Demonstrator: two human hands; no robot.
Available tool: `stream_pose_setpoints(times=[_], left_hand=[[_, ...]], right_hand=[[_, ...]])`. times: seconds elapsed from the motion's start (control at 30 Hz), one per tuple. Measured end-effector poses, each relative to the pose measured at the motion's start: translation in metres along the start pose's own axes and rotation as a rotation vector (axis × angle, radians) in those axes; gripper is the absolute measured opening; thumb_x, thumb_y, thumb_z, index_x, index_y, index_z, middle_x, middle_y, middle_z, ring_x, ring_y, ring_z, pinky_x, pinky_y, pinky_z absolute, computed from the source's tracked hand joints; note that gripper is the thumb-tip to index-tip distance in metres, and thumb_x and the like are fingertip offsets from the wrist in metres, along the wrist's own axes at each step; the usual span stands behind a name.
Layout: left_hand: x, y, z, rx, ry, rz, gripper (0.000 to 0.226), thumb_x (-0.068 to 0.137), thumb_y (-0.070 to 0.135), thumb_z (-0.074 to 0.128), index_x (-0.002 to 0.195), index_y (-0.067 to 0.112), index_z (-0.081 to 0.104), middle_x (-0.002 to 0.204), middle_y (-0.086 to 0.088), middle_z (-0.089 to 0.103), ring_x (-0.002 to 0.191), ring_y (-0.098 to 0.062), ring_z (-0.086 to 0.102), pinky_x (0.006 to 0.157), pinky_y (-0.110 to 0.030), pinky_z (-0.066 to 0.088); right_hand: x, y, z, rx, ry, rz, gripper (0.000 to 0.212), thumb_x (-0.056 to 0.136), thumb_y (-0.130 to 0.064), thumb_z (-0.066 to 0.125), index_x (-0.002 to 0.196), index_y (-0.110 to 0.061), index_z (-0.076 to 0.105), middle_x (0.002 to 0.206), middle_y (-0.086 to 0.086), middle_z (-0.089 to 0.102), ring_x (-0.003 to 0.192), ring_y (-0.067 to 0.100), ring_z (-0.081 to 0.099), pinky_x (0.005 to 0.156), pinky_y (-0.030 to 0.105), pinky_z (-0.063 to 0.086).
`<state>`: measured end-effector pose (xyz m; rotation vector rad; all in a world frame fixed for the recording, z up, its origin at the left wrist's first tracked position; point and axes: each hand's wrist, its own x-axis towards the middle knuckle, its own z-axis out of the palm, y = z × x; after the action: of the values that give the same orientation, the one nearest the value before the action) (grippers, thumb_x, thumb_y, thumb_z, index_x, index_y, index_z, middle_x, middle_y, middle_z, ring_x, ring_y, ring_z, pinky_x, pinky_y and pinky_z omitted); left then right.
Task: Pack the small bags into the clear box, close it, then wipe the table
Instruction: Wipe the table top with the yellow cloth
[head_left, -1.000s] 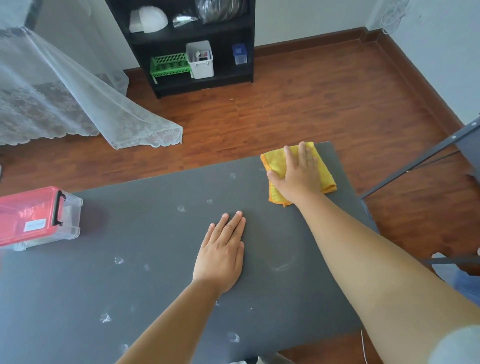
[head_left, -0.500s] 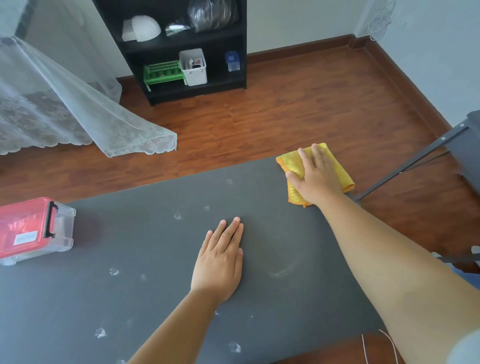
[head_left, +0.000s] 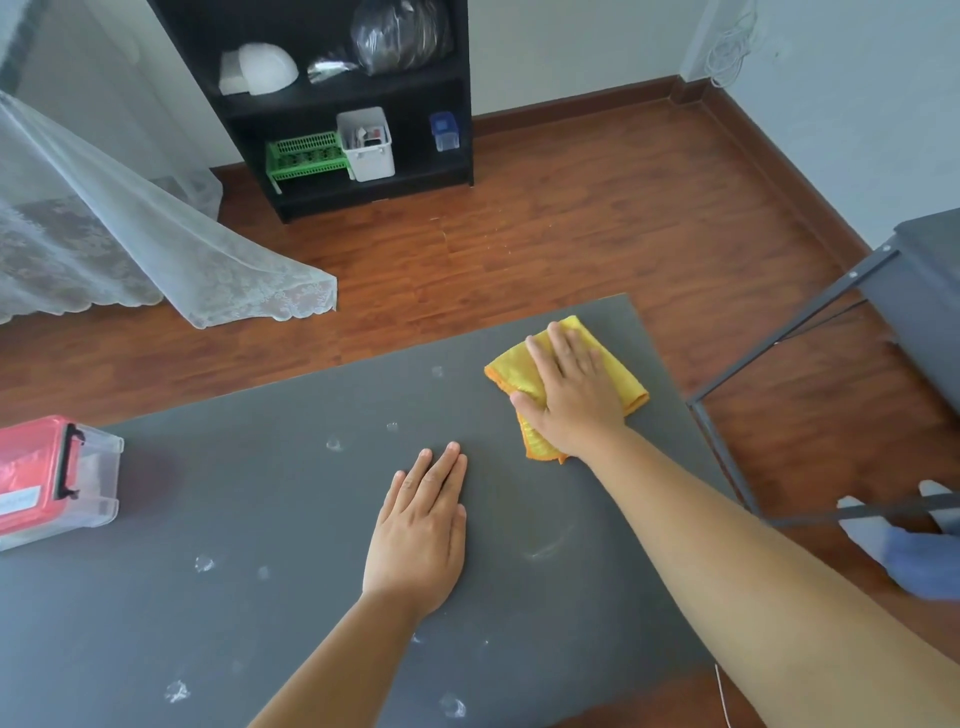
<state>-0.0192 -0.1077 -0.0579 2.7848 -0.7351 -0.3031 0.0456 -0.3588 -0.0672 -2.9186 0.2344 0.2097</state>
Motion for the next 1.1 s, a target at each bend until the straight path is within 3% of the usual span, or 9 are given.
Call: stream_pose_setpoints(times=[0.3, 0.5, 0.7, 0.9, 1.0, 1.1], left_hand=[[0.000, -0.002, -0.010, -0.082, -0.025, 0.025, 0.051, 0.101, 0.027, 0.029, 0.151, 0.024, 0.021, 0.155, 0.021, 0.005, 0.147, -0.012, 0.005, 0.115, -0.022, -0.010], [-0.037, -0.038, -0.037, -0.124, 0.049, 0.016, 0.050, 0.100, 0.034, 0.026, 0.147, 0.021, 0.035, 0.155, 0.018, 0.024, 0.145, -0.010, 0.015, 0.118, -0.027, 0.007], [-0.099, -0.092, -0.039, -0.075, 0.114, -0.208, 0.048, 0.096, 0.038, 0.029, 0.137, 0.022, 0.050, 0.153, 0.008, 0.033, 0.139, -0.022, 0.032, 0.110, -0.042, 0.031], [-0.130, -0.091, -0.028, -0.093, 0.191, -0.327, 0.044, 0.094, 0.036, 0.032, 0.128, 0.021, 0.057, 0.147, 0.004, 0.041, 0.139, -0.023, 0.030, 0.114, -0.039, 0.019], [-0.133, -0.077, -0.021, -0.135, 0.220, -0.316, 0.041, 0.095, 0.033, 0.033, 0.125, 0.021, 0.057, 0.146, 0.006, 0.043, 0.139, -0.022, 0.029, 0.116, -0.038, 0.013], [-0.136, -0.069, -0.016, -0.131, 0.218, -0.267, 0.038, 0.094, 0.030, 0.036, 0.123, 0.020, 0.058, 0.142, 0.005, 0.048, 0.138, -0.021, 0.031, 0.116, -0.038, 0.014]], right_hand=[[-0.031, 0.027, -0.003, 0.177, -0.007, -0.013, 0.053, 0.101, -0.041, 0.028, 0.152, -0.037, 0.017, 0.163, -0.009, -0.004, 0.149, 0.014, -0.009, 0.119, 0.039, -0.007], [0.008, -0.009, -0.012, 0.218, -0.069, 0.086, 0.053, 0.099, -0.041, 0.021, 0.152, -0.041, 0.017, 0.163, -0.007, -0.006, 0.149, 0.016, -0.009, 0.119, 0.042, -0.006], [0.016, -0.104, 0.002, 0.132, -0.176, -0.111, 0.057, 0.098, -0.046, 0.021, 0.153, -0.040, 0.008, 0.163, -0.002, -0.014, 0.148, 0.022, -0.015, 0.117, 0.045, -0.010], [-0.058, -0.173, 0.034, 0.033, -0.181, -0.310, 0.066, 0.096, -0.057, 0.024, 0.154, -0.033, 0.005, 0.162, 0.003, -0.015, 0.148, 0.027, -0.015, 0.115, 0.047, -0.014], [-0.105, -0.162, 0.044, -0.023, -0.141, -0.407, 0.068, 0.094, -0.060, 0.025, 0.154, -0.032, 0.011, 0.163, 0.003, -0.009, 0.149, 0.029, -0.009, 0.115, 0.045, -0.013], [-0.123, -0.122, 0.042, -0.056, -0.121, -0.319, 0.069, 0.091, -0.063, 0.021, 0.154, -0.036, 0.010, 0.163, 0.000, -0.007, 0.149, 0.027, -0.006, 0.118, 0.047, -0.005]])
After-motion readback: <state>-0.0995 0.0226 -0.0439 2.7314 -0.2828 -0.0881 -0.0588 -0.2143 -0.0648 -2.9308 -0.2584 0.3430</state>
